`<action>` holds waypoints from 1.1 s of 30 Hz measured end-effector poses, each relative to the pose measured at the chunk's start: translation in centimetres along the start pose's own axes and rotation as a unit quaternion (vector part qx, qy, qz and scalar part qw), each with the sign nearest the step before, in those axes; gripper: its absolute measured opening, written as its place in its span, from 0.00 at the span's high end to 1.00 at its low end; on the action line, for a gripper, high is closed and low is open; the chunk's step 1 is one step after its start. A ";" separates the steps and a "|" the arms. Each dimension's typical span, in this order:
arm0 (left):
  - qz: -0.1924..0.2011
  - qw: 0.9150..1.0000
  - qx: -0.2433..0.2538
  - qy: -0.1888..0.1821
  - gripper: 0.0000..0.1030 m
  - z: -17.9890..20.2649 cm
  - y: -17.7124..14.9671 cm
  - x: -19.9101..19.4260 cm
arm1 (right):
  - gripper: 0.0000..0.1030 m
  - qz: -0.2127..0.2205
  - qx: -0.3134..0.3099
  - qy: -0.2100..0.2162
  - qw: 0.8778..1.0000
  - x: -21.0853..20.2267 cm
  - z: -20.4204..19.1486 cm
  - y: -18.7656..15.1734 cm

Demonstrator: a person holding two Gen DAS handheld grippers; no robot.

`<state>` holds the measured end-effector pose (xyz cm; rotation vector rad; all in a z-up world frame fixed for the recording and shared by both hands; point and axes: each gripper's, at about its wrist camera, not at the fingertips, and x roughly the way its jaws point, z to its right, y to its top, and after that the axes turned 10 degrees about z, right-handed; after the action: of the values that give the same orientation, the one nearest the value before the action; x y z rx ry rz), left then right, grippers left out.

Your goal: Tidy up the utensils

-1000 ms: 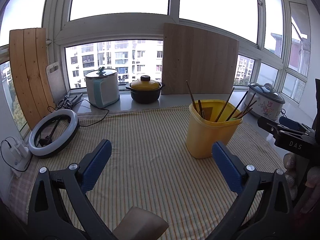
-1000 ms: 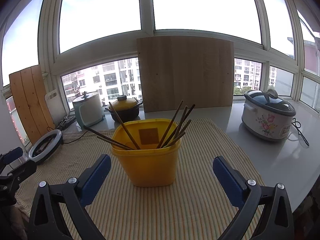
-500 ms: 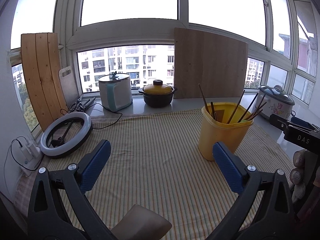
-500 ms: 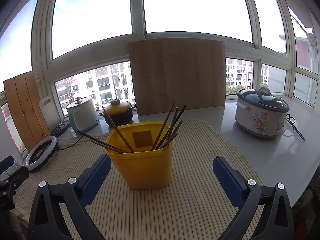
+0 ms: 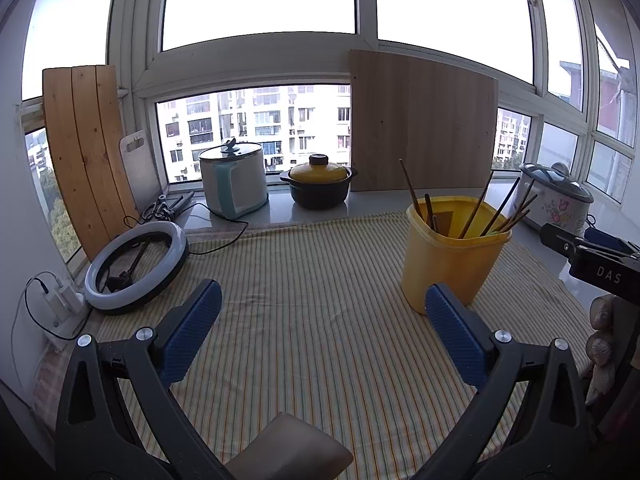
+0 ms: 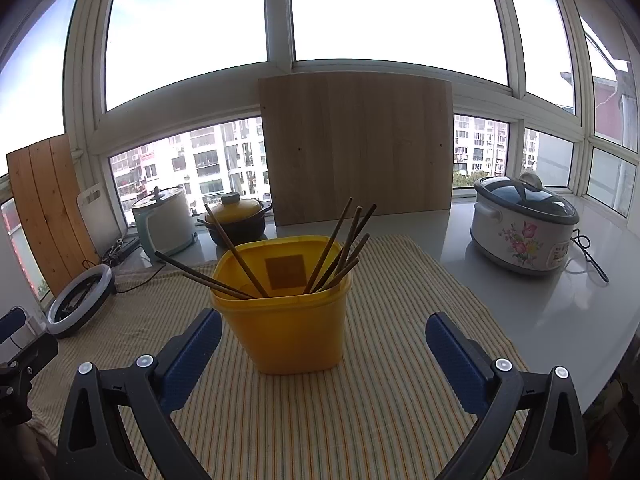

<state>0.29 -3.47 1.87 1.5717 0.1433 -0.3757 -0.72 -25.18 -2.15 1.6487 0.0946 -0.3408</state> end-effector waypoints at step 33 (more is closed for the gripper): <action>-0.007 1.000 -0.008 0.006 0.00 -0.3 -0.3 0.2 | 0.00 -0.005 0.006 -0.009 1.000 0.4 0.5 -0.3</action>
<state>0.46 -3.24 1.50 1.5583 0.1658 -0.3762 -0.44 -25.71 -2.56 1.6572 0.0877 -0.3636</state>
